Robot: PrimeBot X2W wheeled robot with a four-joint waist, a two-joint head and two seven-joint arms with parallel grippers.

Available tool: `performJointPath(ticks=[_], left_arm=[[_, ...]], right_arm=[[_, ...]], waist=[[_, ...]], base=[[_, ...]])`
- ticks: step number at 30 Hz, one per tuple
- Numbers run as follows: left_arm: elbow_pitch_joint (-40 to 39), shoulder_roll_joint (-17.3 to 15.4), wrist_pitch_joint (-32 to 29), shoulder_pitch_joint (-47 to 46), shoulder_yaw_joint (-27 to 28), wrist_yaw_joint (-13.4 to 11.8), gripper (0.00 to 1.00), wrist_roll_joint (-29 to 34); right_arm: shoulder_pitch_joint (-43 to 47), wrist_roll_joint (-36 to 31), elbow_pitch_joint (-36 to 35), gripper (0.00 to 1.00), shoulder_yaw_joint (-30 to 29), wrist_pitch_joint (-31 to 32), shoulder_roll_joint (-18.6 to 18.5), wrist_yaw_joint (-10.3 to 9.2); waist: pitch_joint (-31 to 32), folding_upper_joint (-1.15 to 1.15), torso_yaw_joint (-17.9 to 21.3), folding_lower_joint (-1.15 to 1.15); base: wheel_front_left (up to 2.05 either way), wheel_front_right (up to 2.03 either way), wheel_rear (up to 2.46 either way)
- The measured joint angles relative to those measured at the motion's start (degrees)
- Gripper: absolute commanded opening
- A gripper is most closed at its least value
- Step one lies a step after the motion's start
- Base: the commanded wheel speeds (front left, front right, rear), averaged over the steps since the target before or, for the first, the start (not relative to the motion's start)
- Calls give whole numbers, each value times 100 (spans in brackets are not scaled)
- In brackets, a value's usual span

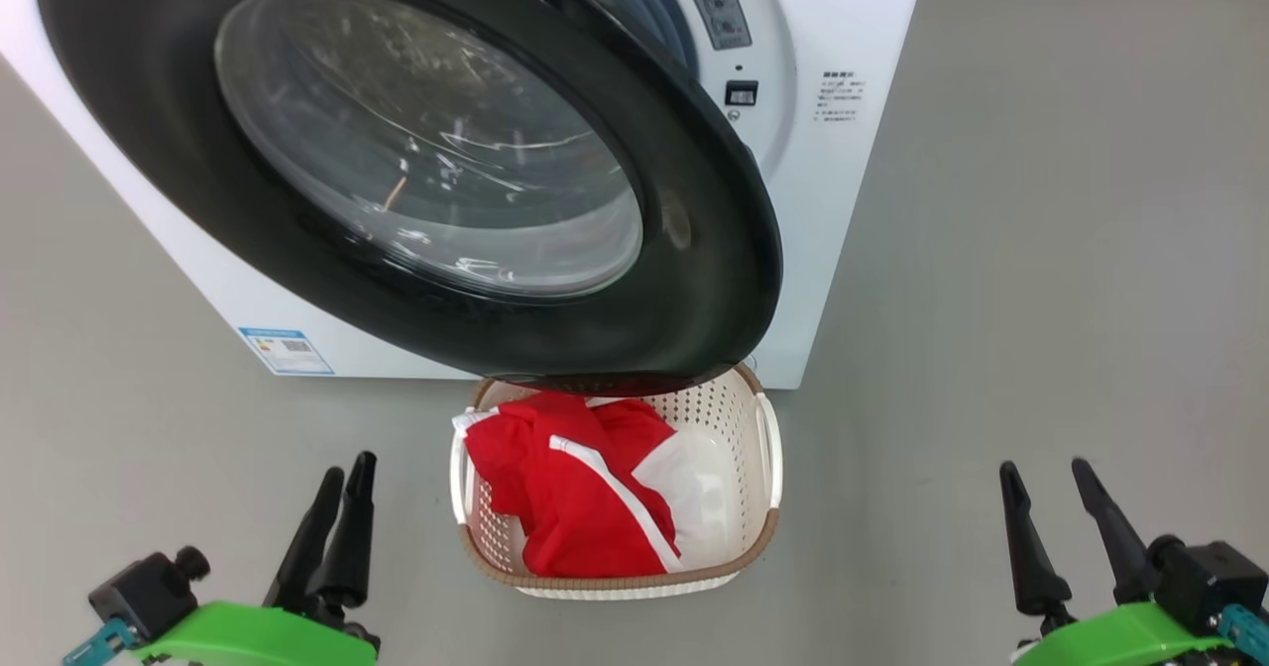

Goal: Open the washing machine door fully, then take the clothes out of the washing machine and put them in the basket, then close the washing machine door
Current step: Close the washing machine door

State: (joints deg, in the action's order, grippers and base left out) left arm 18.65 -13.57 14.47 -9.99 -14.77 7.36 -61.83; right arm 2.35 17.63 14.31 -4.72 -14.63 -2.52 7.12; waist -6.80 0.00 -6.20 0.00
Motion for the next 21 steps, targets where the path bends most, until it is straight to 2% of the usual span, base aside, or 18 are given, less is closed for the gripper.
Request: performJointPath(ticks=[3, 12, 21], left_arm=[[1, 3, 0, 88, 49, 0, 100, 297], [-37, 19, 0, 319, 345, 0, 100, 1457], [-154, 223, 0, 439, 883, 9, 100, 2559]], right_arm=[[116, 0, 0, 100, -11, 0, 13, 0], [327, 1, -49, 100, -148, 0, 44, 0], [339, 66, -94, 100, -270, 0, 48, 0]], waist=[[66, 0, -35, 0], [147, 0, -38, 0], [146, 0, -7, 0]], base=[[0, 0, 0], [0, 0, 0], [0, 0, 0]])
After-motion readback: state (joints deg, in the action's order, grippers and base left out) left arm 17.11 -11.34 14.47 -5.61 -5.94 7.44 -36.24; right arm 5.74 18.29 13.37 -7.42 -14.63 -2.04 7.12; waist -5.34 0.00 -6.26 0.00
